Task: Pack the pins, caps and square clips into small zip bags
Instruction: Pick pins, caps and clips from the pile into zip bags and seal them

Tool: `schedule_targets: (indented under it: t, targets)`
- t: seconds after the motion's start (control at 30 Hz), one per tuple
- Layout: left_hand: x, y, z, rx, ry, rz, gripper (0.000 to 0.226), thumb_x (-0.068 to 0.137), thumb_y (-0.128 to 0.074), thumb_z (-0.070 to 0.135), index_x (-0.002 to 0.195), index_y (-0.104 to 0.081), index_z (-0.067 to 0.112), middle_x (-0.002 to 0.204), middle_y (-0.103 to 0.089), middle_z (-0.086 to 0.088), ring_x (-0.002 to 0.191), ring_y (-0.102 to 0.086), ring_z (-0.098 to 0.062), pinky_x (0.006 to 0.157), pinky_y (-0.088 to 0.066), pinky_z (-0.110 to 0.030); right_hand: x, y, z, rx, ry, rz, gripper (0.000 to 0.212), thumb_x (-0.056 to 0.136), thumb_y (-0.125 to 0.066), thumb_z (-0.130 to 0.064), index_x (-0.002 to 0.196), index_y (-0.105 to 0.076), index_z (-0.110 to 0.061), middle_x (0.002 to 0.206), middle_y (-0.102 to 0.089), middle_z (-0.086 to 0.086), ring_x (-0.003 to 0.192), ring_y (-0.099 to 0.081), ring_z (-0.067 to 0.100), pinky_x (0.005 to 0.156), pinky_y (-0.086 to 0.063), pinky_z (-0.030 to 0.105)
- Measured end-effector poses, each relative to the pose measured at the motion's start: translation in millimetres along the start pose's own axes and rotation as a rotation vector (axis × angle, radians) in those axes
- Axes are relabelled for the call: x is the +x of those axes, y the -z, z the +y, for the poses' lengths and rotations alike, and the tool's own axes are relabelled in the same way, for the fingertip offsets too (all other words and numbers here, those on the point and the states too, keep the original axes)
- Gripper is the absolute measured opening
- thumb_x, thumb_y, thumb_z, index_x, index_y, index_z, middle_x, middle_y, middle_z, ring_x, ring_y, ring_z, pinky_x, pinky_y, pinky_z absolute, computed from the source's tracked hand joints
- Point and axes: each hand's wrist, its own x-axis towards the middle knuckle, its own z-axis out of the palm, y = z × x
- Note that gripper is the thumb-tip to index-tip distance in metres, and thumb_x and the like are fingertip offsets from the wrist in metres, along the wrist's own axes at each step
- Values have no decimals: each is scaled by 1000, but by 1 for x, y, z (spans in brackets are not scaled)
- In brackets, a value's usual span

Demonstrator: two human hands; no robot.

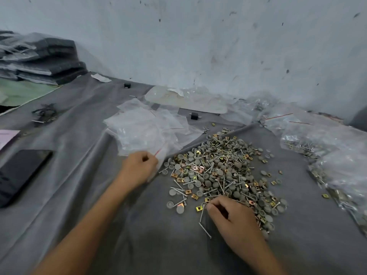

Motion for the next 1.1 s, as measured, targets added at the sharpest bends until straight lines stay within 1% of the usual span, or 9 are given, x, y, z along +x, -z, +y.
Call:
schedule_targets:
  t: [0.2,0.3,0.37,0.43,0.57,0.73,0.83,0.93,1.1]
  targets:
    - [-12,-6,-10,-79,1,-259,22,85,-62,-2,73,-70,14,50,-61,7,45,-52,-6,51,-45,-24,-4,-5,-1,-26,22,-35,17,96,-53,-51,91,-63,-38,86,-64,-18,86,-57,-1,76,-49,30]
    - [-18,-13,-5,-67,-51,-300,3,76,-72,18,79,-73,19,58,-66,9,54,-58,-11,62,-54,-36,-8,-5,-1,-19,51,-20,15,95,-54,-49,92,-64,-39,90,-64,-19,92,-56,-2,79,-47,26]
    - [-23,-14,2,77,-136,-239,18,70,-74,42,81,-73,29,65,-68,17,58,-61,-2,66,-54,-33,-9,-5,-2,-20,71,-20,16,96,-53,-50,93,-63,-39,90,-64,-20,93,-55,-2,78,-46,24]
    - [-28,-14,12,113,-265,-86,9,79,-76,39,83,-68,36,73,-66,24,61,-60,1,59,-48,-26,-7,-5,-2,-15,79,-14,18,97,-51,-50,94,-63,-37,89,-63,-20,91,-55,-1,76,-46,25]
    - [-38,-12,29,-258,-474,95,11,91,-69,25,90,-63,35,60,-53,13,53,-46,-1,50,-40,-18,-8,-6,-5,4,87,15,18,95,-51,-50,92,-62,-36,87,-62,-22,89,-56,0,72,-44,21]
    - [-42,-10,34,-394,-298,16,16,97,-62,26,83,-70,29,57,-46,11,51,-40,-4,51,-36,-30,-10,-10,-10,40,127,77,11,97,-55,-42,93,-63,-37,92,-63,-23,93,-59,1,73,-44,16]
    - [-51,-16,37,-232,-242,-80,20,84,-54,37,83,-73,31,55,-55,12,47,-44,-3,50,-41,-28,-9,-14,-16,128,151,133,16,98,-58,-36,113,-64,-40,103,-62,-27,101,-60,2,77,-43,10]
    - [-62,-20,38,236,-383,-151,10,85,-61,34,78,-67,30,65,-66,14,59,-60,-2,60,-50,-23,-8,-18,-22,174,210,154,37,98,-55,-37,135,-54,-43,111,-55,-32,101,-59,-3,80,-41,7]
    - [-75,-30,42,343,-469,-170,11,83,-69,27,77,-62,22,61,-60,9,63,-55,-7,62,-40,-32,-6,-21,-26,74,252,162,46,99,-47,-45,145,-46,-38,109,-55,-18,103,-55,-1,88,-43,15]
